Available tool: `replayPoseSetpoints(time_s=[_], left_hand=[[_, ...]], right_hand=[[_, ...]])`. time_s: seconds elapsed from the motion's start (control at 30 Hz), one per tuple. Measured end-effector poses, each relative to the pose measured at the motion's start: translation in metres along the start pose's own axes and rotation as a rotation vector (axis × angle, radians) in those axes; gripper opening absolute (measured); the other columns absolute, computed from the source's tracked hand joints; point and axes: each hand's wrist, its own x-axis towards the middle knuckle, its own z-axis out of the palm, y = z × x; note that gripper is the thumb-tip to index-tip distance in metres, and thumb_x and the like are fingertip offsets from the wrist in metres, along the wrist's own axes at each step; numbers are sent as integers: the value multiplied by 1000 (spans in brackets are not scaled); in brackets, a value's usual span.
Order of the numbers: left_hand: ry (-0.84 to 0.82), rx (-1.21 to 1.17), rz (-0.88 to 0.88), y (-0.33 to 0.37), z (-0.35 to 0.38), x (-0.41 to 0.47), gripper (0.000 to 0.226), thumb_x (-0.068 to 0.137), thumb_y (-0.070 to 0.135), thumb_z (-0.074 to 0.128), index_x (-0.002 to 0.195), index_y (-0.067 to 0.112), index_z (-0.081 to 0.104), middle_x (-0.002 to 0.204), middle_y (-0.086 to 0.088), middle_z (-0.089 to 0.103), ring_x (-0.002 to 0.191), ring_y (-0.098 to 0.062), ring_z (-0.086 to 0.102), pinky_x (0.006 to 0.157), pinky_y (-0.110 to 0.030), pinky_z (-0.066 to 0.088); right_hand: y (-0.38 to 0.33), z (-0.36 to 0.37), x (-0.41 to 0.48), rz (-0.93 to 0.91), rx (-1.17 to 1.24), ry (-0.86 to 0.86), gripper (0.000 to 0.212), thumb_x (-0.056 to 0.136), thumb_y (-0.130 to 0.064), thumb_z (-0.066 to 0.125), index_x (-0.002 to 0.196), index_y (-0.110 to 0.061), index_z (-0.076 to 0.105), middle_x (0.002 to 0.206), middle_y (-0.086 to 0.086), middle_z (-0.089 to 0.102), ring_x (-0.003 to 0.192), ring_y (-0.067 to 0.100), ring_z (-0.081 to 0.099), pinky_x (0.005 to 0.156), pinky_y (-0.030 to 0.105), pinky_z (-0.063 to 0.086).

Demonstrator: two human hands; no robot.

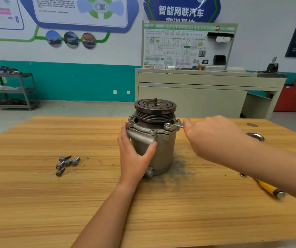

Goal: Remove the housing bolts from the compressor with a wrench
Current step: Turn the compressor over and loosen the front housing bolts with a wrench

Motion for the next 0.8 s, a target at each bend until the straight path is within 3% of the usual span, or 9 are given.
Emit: replayPoseSetpoints(time_s=[0.13,0.23,0.3,0.4,0.5,0.6,0.67,0.73,0.8], left_hand=[[0,6,14,-2,0,0,91,76,41,72,140,40,7,133,31,16,129,10,15,106,-16,17],[8,15,28,-2,0,0,91,75,41,72,139,40,6,133,33,13,129,13,13,103,-5,14],[6,15,26,-2,0,1,91,77,38,73,139,40,6,135,27,15,131,10,13,106,-12,15],[1,13,15,-3,0,1,90,78,32,73,141,37,8,139,19,17,133,4,15,110,-23,18],[2,18,5,-4,0,2,92,79,33,72,146,30,9,141,17,17,135,0,16,112,-27,19],[-7,28,15,-3,0,2,92,76,45,69,143,37,8,140,18,17,132,6,15,107,-17,18],[-12,32,27,-2,0,2,89,72,49,65,139,42,6,140,19,17,129,16,13,102,-7,16],[-11,29,32,-2,0,3,88,72,49,64,138,43,6,139,20,17,125,23,11,98,2,14],[-9,23,28,-1,-1,2,88,72,48,64,137,43,6,141,17,18,130,15,14,100,0,15]], right_hand=[[0,-6,2,-19,-11,-12,26,89,-2,41,114,-6,48,58,0,27,44,16,22,38,26,19],[-5,-6,2,-30,-22,-9,37,90,0,40,127,-1,43,63,4,35,47,17,25,38,25,19],[-3,-1,3,-20,-30,0,40,92,-5,37,131,1,35,61,4,36,47,19,27,38,25,19],[12,5,7,16,-37,-2,24,94,-13,33,116,-11,43,56,-3,26,44,13,22,39,26,17],[22,16,23,26,-80,-14,19,93,-6,37,109,-12,46,57,-3,30,45,14,29,41,26,17],[23,37,44,72,22,73,20,91,0,40,109,-8,46,77,1,56,72,23,57,56,25,33],[17,54,55,93,76,164,24,89,4,40,110,-6,44,98,7,61,87,26,59,64,29,32],[12,67,63,127,143,245,30,87,5,38,114,-6,45,102,8,61,90,26,58,64,29,31],[9,74,65,207,292,310,31,90,2,37,117,-8,48,96,7,63,84,27,58,63,30,35]])
